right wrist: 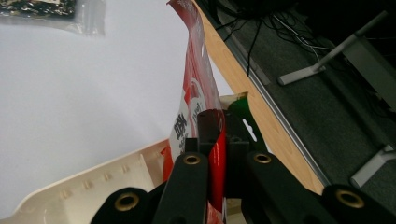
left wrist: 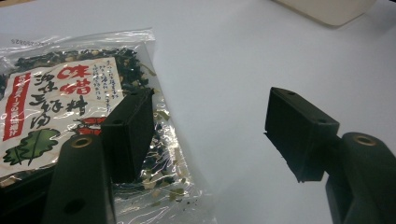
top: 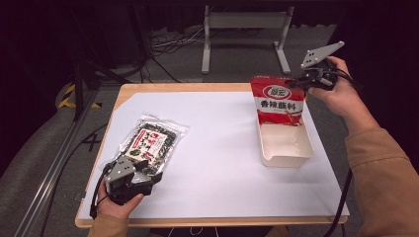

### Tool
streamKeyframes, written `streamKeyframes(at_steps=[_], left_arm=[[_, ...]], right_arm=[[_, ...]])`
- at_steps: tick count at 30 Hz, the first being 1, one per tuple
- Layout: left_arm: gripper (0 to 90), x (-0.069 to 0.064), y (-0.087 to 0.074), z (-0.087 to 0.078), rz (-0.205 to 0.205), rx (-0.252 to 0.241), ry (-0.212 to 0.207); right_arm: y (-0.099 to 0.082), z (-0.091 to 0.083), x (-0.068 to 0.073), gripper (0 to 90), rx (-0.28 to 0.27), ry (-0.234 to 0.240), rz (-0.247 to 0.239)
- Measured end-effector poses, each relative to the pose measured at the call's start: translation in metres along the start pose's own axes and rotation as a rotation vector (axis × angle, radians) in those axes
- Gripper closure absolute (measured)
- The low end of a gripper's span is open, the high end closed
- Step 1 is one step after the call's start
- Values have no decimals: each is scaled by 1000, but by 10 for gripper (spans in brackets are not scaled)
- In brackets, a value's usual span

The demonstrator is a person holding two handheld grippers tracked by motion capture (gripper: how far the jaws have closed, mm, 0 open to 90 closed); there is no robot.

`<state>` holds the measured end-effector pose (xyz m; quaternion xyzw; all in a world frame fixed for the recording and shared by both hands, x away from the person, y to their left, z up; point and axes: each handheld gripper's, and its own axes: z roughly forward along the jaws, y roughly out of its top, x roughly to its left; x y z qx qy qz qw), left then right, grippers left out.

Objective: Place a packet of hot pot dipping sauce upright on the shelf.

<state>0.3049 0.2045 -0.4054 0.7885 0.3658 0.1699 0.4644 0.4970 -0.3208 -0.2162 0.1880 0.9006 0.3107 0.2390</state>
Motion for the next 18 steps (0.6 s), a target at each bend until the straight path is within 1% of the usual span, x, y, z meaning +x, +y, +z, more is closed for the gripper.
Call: streamKeyframes(at_steps=[1,5,10,12,13,14,15,16,18], left_arm=[[333,0,0,0,0,0,0],[333,0,1,1,2,0,-4],[334,0,2,2,0,1,-8],[333,0,2,3,5,0,-11],[333,0,3,4,7,1,-10],[333,0,3,5,7,3,-13],[333,-1,3,5,8,0,-15],[333,-1,3,5,8,0,-15],[334,0,4,6,10,1,-20]], right_arm=[[0,0,0,887,0,0,0],[0,5,4,886,-1,26,-2],[-4,7,6,882,-5,48,14],[-8,9,7,880,1,61,21],[-10,9,7,880,5,58,24],[-14,10,7,882,16,48,36],[-16,10,6,884,15,44,47],[-16,10,6,884,15,44,47],[-22,9,4,885,16,23,74]])
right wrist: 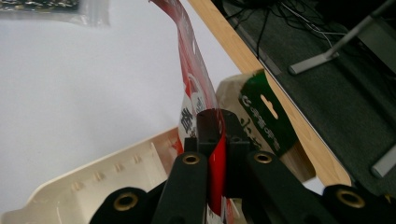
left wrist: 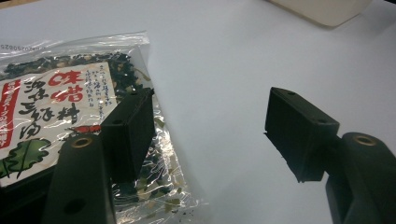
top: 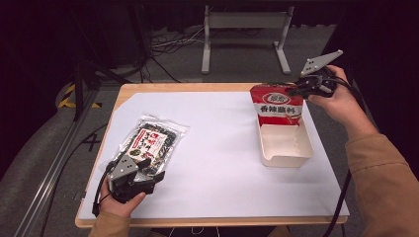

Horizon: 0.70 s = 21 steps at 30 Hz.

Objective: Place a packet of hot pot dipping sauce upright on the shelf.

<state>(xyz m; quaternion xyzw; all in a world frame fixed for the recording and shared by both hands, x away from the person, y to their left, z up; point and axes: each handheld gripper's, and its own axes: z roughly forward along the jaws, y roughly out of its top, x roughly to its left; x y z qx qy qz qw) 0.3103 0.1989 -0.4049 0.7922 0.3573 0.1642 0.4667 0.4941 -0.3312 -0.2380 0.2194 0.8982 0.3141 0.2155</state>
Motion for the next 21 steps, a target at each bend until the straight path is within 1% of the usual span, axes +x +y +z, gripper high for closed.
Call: streamKeyframes(at_steps=[3,4,5,9,11,14,15,18,19,20,21], left_arm=[[333,0,1,2,8,1,-2],[333,-1,2,3,5,3,-4],[333,-1,2,3,7,2,-6],[333,0,3,4,9,0,-10],[333,0,4,5,12,0,-9],[333,0,4,6,6,-2,-17],[333,0,4,6,11,0,-17],[332,0,5,7,9,1,-19],[331,0,5,7,9,1,-19],[331,0,6,8,14,-2,-19],[331,0,6,8,15,-2,-19]], right_arm=[[-9,-1,-4,885,14,-27,50],[-11,-1,-5,884,18,-36,66],[-13,-1,-6,883,23,-38,82],[-22,3,-8,876,49,-63,127],[-24,4,-9,866,43,-68,145],[-25,3,-9,851,34,-73,153],[-24,3,-9,839,30,-76,154],[-22,0,-7,738,-11,-92,161],[-22,0,-7,692,-23,-98,163],[-22,0,-6,638,-35,-100,168],[-23,-1,-6,542,-57,-105,176]])
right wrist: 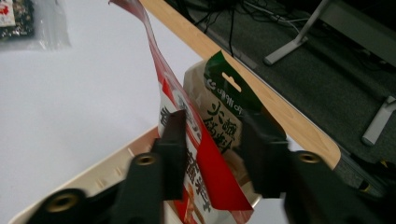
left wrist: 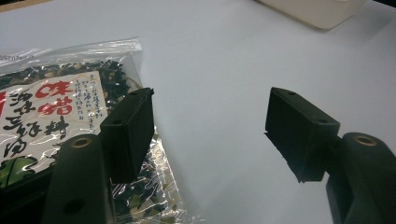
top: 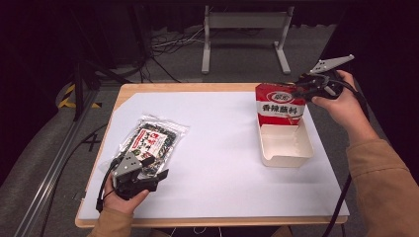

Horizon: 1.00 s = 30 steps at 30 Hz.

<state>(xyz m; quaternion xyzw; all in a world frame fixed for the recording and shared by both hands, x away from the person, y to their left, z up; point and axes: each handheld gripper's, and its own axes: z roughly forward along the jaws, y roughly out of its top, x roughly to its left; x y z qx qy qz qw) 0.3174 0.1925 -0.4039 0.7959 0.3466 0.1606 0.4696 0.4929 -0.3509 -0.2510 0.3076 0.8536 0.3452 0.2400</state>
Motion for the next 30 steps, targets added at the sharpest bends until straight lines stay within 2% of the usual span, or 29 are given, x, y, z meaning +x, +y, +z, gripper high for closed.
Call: streamKeyframes(at_steps=[1,2,5,7,8,9,11,16,19,23,26,30], left_arm=[[331,0,0,0,0,0,0],[331,0,0,0,1,0,1],[330,0,1,2,0,0,-6],[330,0,1,2,-4,1,-6],[330,0,1,2,-4,1,-6],[330,0,2,2,-1,1,-6],[330,0,2,3,-2,-4,-8],[330,0,4,5,4,-4,-13],[328,1,6,3,1,-8,-13],[316,2,6,0,-3,-14,-10],[311,3,7,-3,-1,-17,-4],[300,5,7,-5,-2,-10,-6]], right_arm=[[-1,0,0,478,-16,-8,8],[-1,0,0,478,-16,-8,8],[-2,-5,1,346,-70,-36,40],[-3,-9,2,310,-87,-38,99],[-3,-11,4,299,-100,-39,111],[-2,-14,6,291,-115,-50,99],[-1,-17,8,288,-125,-56,93],[5,-32,23,292,-182,-91,68],[7,-38,32,300,-175,-99,52],[8,-46,45,319,-193,-105,64],[7,-51,53,341,-226,-90,91],[3,-57,66,348,-264,-63,76]])
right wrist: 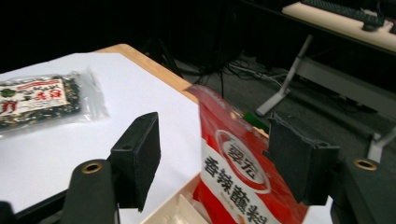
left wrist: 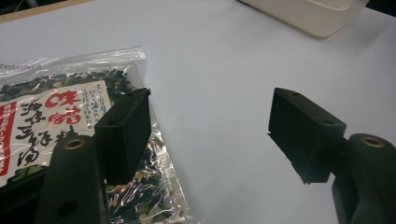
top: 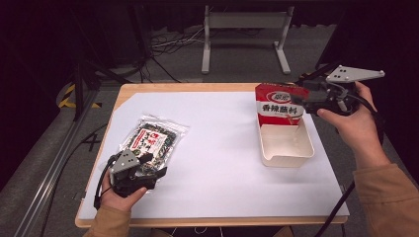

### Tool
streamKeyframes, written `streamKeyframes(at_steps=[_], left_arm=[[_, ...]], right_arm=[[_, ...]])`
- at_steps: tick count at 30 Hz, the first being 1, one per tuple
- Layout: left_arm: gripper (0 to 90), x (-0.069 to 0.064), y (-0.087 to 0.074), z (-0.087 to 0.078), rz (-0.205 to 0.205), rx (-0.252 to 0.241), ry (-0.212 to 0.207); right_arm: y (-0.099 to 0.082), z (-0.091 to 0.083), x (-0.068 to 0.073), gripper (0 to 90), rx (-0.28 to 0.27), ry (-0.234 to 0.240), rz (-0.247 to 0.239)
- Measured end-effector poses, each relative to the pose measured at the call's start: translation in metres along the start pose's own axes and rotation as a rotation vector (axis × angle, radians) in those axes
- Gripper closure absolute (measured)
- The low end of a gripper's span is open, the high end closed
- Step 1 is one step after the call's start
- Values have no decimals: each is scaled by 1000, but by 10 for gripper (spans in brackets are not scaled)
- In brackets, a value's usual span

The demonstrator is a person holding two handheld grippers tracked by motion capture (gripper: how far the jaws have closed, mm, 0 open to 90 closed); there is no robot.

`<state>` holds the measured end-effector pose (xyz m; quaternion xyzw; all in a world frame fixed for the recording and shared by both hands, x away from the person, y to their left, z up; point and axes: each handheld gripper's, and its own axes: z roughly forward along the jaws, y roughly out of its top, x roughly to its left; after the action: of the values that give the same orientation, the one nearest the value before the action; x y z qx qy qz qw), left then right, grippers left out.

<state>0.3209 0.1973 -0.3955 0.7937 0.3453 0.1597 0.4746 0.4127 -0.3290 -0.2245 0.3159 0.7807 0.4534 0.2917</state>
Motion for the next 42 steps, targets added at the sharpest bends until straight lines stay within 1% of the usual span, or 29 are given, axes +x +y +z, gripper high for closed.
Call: streamKeyframes(at_steps=[1,2,4,5,7,9,11,12,13,15,17,19,21,23,24,25,26,27,28,29,31,32,33,34,37,39,40,41,42], left_arm=[[294,0,0,0,0,0,0],[290,1,0,0,-1,6,3],[289,2,0,0,-6,4,3],[289,2,0,0,-6,4,3],[288,2,0,-1,-4,5,5],[285,2,1,-1,0,3,1],[282,3,0,1,11,8,2],[280,3,0,1,11,8,2],[280,2,0,1,26,0,17],[309,2,-1,1,26,-33,15],[341,3,-1,1,27,-51,12],[340,5,1,1,26,-26,3],[331,7,3,2,25,11,-9],[291,7,4,4,17,38,-19],[278,8,5,4,23,45,-19],[287,8,5,4,17,52,-26],[281,9,6,4,5,61,-20],[270,10,7,4,3,68,-20],[261,11,8,4,-10,67,-27],[259,14,9,3,-11,63,-35],[291,16,11,2,-11,58,-42],[285,20,12,1,-24,48,-50],[285,23,13,0,-34,54,-62],[274,28,16,-1,-51,71,-68],[240,33,22,-4,-37,83,-54],[190,35,24,-4,-41,83,-46],[190,38,25,-4,-42,90,-40],[155,40,26,-4,-48,103,-40],[114,43,27,-4,-36,115,-39]], right_arm=[[-1,-2,3,356,-14,7,-7],[-3,-5,10,365,-36,27,-21],[-6,-8,18,365,-53,63,-8],[-6,-8,18,365,-53,63,-8],[-11,-9,28,365,-80,94,6],[-16,-9,35,365,-87,110,6],[-22,-8,42,366,-100,119,-6],[-22,-8,42,366,-100,119,-6],[-26,-8,44,366,-100,123,0],[-36,-5,48,370,-104,129,16],[-46,-2,49,372,-112,141,43],[-54,1,49,374,-113,159,67],[-60,4,50,375,-115,163,78],[-65,6,51,377,-121,172,87],[-67,7,51,376,-127,173,88],[-69,8,52,376,-128,171,85],[-71,10,53,376,-122,167,80],[-73,11,54,376,-121,164,78],[-75,12,55,376,-121,164,81],[-77,13,55,376,-126,164,83],[-79,14,56,386,-133,160,87],[-81,16,57,388,-133,158,88],[-83,19,58,389,-105,162,77],[-84,20,59,396,-97,158,70],[-88,22,62,406,-96,165,69],[-88,22,63,408,-97,164,67],[-89,22,64,411,-96,166,68],[-91,22,64,413,-95,168,67],[-92,22,65,415,-89,165,66]])
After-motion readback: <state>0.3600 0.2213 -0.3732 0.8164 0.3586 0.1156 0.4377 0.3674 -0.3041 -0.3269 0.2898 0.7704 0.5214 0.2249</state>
